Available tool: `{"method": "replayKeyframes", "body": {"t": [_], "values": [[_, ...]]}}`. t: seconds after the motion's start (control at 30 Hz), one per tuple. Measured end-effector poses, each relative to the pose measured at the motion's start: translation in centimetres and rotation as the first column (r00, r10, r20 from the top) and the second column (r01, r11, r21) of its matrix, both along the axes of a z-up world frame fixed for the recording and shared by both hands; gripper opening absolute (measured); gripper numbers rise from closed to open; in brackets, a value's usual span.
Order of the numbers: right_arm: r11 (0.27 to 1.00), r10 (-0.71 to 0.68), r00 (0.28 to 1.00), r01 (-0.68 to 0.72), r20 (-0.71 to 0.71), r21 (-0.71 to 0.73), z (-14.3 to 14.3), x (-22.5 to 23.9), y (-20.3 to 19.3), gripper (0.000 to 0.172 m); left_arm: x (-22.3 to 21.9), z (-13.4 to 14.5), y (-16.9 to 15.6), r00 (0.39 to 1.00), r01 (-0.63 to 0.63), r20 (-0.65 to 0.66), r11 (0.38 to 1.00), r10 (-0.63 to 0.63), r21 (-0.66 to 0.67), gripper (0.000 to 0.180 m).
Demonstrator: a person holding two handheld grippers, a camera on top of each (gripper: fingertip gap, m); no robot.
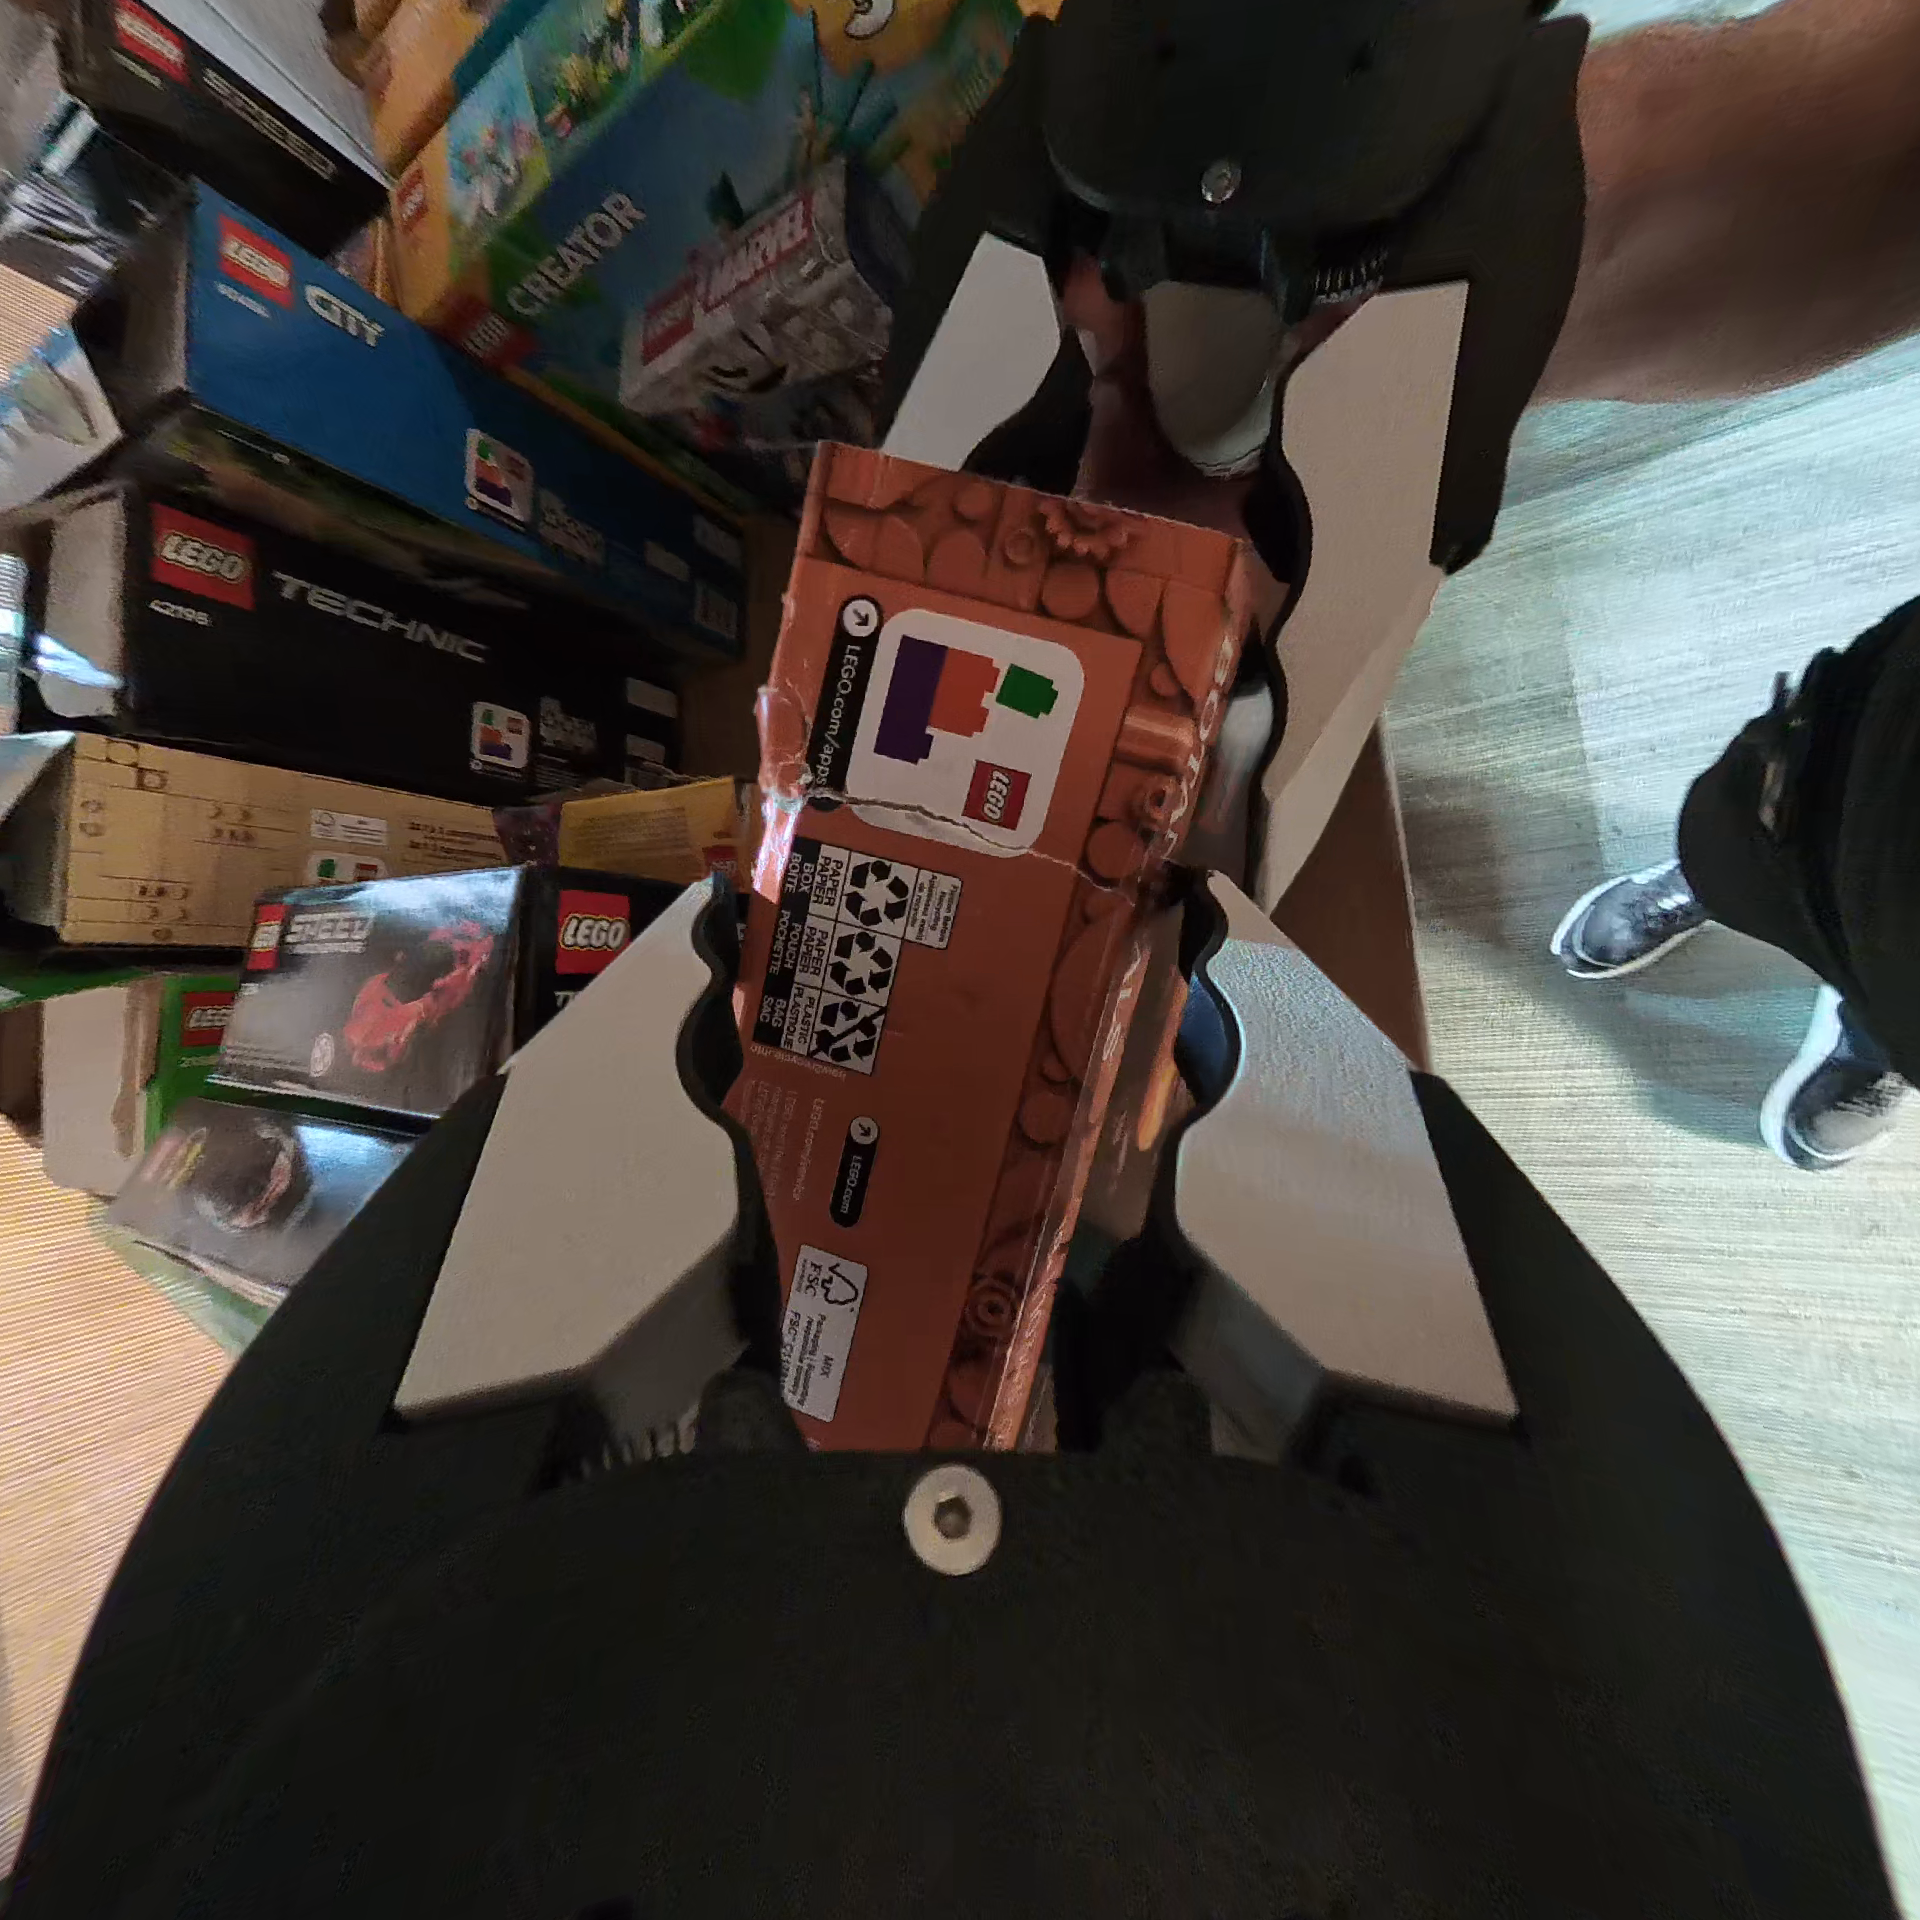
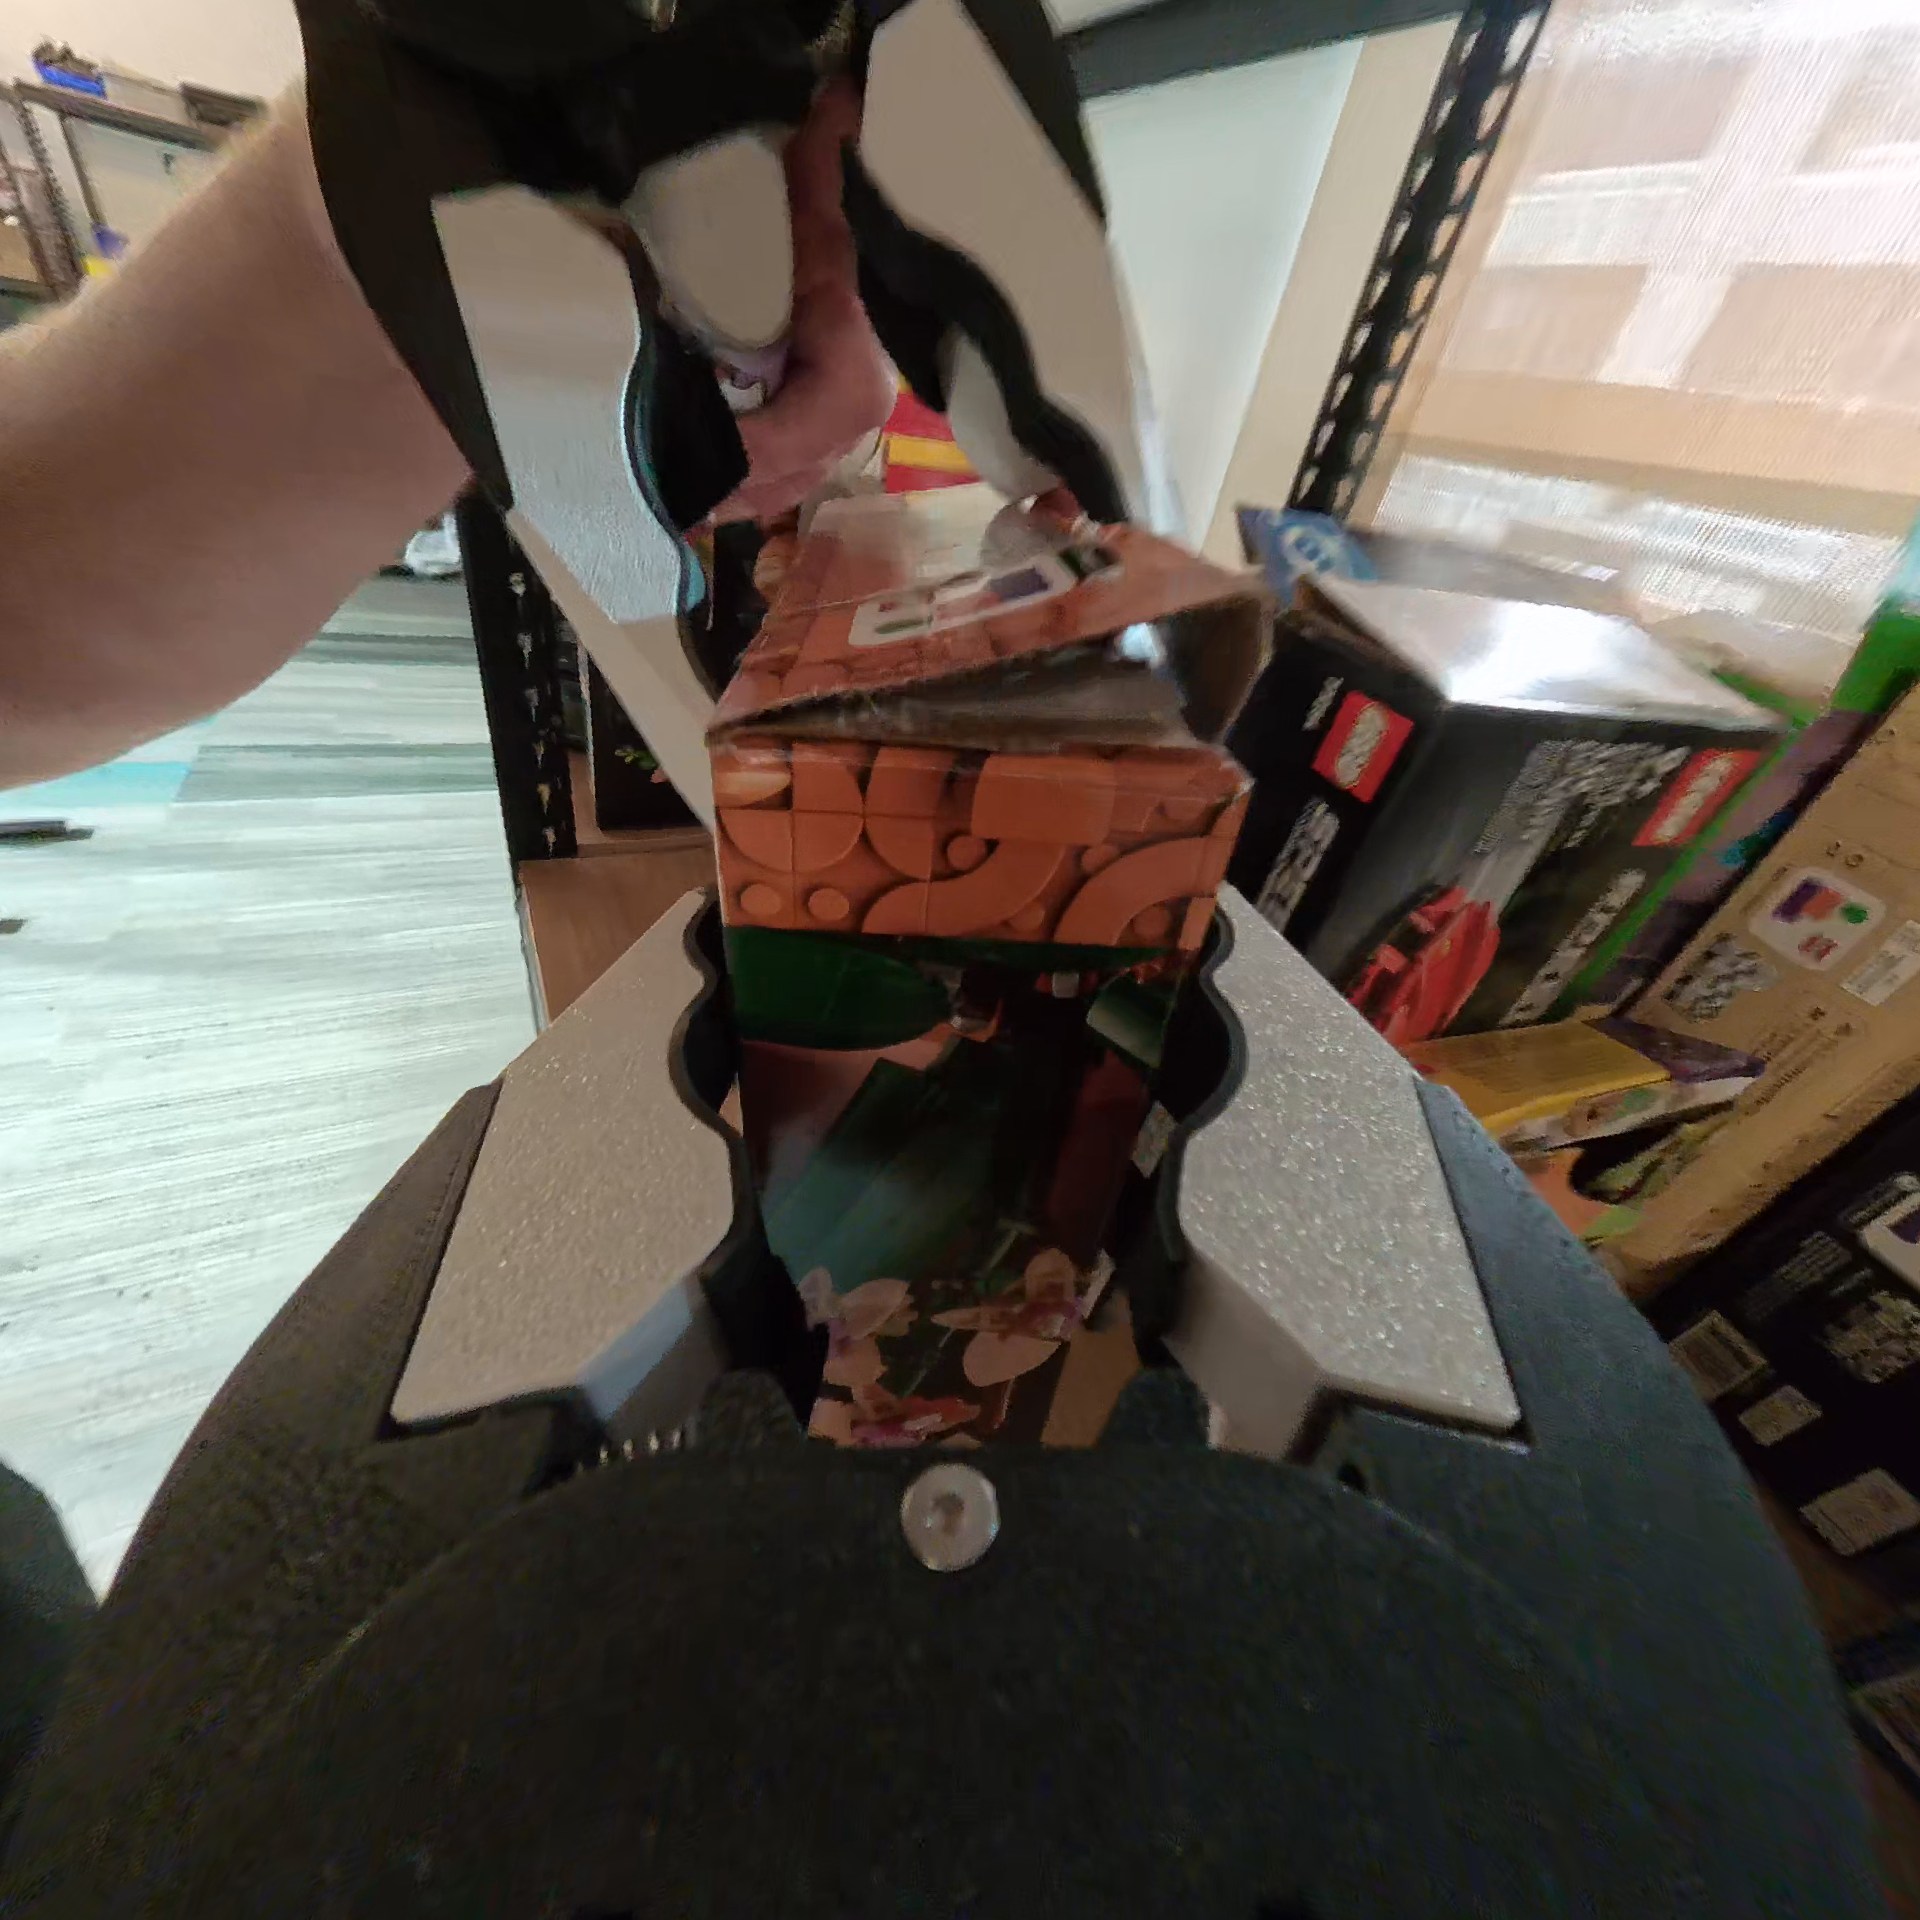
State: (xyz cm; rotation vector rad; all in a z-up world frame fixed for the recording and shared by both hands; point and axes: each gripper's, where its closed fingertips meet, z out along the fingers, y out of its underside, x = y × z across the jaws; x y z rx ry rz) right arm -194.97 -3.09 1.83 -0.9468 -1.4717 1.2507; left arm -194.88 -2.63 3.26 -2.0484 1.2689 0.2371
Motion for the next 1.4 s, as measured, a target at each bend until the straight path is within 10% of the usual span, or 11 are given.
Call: {"method": "replayKeyframes", "body": {"t": [0.03,0.27,1.4], "values": [[1.0,-0.02,0.999,0.019,-0.041,-0.003,0.8,0.4,0.5,0.089,0.0,-0.1,0.0,1.0,0.0,-0.007,1.0,0.0,0.003,0.083],[0.987,0.001,0.992,0.019,-0.126,0.159,5.3,2.0,0.6,0.09,0.0,0.0,0.4,1.0,0.004,-0.026,0.999,-0.003,0.043,0.085],[0.921,0.042,0.999,-0.03,-0.023,0.389,4.1,1.3,-1.3,0.066,-4.4,-0.3,-2.6,0.94,-0.089,-0.339,0.987,0.04,-0.131,0.066]]}}
